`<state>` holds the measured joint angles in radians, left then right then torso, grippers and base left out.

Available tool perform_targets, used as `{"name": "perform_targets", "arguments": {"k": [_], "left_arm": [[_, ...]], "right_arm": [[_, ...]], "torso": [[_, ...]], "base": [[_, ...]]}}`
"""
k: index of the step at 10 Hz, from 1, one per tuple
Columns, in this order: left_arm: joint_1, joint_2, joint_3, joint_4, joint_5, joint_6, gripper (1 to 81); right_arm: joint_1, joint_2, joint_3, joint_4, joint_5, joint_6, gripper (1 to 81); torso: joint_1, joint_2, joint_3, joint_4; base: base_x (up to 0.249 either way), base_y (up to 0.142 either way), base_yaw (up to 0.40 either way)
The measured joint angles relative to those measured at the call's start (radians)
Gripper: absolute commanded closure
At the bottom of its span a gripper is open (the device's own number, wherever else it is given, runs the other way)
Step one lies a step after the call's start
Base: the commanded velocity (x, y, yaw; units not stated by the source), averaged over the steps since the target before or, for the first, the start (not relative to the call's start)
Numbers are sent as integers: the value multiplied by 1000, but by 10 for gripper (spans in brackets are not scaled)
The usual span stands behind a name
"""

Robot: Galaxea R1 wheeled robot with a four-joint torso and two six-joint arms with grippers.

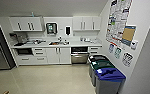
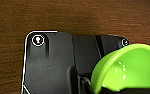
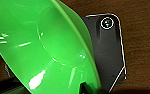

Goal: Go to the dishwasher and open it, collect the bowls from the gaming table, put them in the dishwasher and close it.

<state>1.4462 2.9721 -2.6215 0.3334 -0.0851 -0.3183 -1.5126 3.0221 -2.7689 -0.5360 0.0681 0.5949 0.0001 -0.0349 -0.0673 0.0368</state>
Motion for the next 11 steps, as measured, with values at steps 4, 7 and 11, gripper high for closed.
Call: {"name": "perform_targets", "arguments": {"k": [4,7,11], "left_arm": [[0,1,0,0,0,0,811],[0,0,0,0,-1,0,811],[0,0,0,0,0,0,811]], "right_arm": [[0,0,0,0,-1,0,811],[0,3,0,0,0,0,811],[3,3,0,0,-1,0,811]], "torso": [[0,0,0,0],[0,0,0,0],[0,0,0,0]], "base": [[207,0,0],[199,0,0],[192,0,0]]}}
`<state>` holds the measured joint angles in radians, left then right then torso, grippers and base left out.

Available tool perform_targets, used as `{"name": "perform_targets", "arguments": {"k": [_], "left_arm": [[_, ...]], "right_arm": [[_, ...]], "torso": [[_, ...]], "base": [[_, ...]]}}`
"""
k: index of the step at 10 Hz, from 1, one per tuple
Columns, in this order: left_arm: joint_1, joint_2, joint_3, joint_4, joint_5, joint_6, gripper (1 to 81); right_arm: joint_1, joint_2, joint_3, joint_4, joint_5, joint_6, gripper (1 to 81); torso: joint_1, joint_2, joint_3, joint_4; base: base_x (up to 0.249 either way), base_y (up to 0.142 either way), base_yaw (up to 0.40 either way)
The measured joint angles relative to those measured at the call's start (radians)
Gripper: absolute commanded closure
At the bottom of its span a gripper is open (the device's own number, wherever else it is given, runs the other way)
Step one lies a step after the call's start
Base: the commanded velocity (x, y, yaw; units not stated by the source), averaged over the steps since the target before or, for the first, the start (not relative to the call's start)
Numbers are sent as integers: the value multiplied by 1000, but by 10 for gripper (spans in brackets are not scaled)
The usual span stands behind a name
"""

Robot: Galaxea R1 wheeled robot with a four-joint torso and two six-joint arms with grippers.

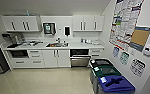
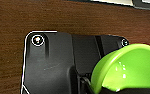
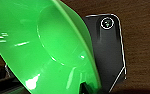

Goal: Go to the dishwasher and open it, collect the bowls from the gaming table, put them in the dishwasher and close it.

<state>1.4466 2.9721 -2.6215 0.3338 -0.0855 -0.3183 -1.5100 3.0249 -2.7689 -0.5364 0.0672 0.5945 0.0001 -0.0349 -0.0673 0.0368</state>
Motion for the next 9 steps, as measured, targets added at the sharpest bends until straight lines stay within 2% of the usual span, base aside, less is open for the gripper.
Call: {"name": "perform_targets", "arguments": {"k": [9], "left_arm": [[0,0,0,0,0,0,811]], "right_arm": [[0,0,0,0,0,0,811]], "torso": [[0,0,0,0]], "base": [[161,0,0]]}}
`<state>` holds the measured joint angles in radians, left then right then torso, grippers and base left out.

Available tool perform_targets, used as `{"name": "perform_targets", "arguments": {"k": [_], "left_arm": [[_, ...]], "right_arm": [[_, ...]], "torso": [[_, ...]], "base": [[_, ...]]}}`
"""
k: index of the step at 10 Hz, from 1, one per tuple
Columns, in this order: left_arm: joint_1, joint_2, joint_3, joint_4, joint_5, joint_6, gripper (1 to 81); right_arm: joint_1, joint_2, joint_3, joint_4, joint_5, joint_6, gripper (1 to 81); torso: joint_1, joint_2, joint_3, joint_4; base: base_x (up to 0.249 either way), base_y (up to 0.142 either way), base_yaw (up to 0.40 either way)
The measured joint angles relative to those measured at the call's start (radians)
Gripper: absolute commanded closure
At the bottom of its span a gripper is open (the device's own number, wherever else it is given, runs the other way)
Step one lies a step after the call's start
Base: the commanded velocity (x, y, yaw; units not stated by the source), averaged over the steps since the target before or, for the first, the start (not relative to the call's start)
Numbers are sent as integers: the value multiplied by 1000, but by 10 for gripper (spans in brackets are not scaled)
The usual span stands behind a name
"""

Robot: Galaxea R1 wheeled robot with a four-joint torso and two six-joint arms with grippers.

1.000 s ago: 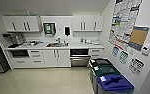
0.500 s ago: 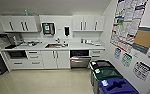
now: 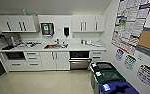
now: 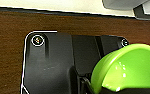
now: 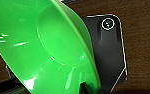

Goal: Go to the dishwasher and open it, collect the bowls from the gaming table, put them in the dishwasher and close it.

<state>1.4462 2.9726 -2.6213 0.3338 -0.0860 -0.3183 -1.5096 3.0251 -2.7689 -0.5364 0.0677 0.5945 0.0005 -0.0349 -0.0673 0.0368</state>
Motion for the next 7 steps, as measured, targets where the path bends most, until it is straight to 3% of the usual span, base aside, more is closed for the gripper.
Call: {"name": "perform_targets", "arguments": {"k": [7], "left_arm": [[0,0,0,0,0,0,811]], "right_arm": [[0,0,0,0,0,0,811]], "torso": [[0,0,0,0]], "base": [[135,9,0]]}}
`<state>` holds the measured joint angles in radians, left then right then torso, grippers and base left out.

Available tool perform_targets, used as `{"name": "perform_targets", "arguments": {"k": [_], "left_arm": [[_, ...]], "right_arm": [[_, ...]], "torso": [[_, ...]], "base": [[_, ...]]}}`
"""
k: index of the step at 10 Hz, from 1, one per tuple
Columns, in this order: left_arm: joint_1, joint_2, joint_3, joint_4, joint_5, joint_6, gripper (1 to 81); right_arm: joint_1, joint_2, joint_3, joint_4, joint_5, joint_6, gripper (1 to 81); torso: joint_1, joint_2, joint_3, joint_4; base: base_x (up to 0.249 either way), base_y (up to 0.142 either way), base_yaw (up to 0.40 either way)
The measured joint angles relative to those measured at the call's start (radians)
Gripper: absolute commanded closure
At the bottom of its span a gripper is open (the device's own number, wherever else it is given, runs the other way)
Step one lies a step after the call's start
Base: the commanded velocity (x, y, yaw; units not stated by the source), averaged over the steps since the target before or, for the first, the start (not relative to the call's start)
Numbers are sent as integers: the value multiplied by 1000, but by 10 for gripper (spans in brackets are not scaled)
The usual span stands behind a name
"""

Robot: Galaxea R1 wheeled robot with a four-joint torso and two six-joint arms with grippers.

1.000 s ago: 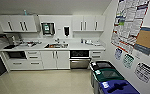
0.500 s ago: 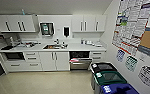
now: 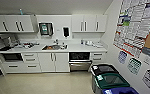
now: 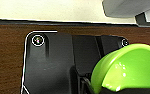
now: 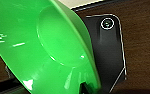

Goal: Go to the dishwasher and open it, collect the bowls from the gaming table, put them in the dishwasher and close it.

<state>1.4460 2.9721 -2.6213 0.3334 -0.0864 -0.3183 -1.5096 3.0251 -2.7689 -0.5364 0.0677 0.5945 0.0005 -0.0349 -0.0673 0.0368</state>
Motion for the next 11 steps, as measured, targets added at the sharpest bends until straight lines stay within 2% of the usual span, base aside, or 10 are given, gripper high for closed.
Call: {"name": "perform_targets", "arguments": {"k": [11], "left_arm": [[-2,0,0,0,0,0,811]], "right_arm": [[0,0,-1,-2,-1,0,811]], "torso": [[0,0,0,0]], "base": [[117,71,0]]}}
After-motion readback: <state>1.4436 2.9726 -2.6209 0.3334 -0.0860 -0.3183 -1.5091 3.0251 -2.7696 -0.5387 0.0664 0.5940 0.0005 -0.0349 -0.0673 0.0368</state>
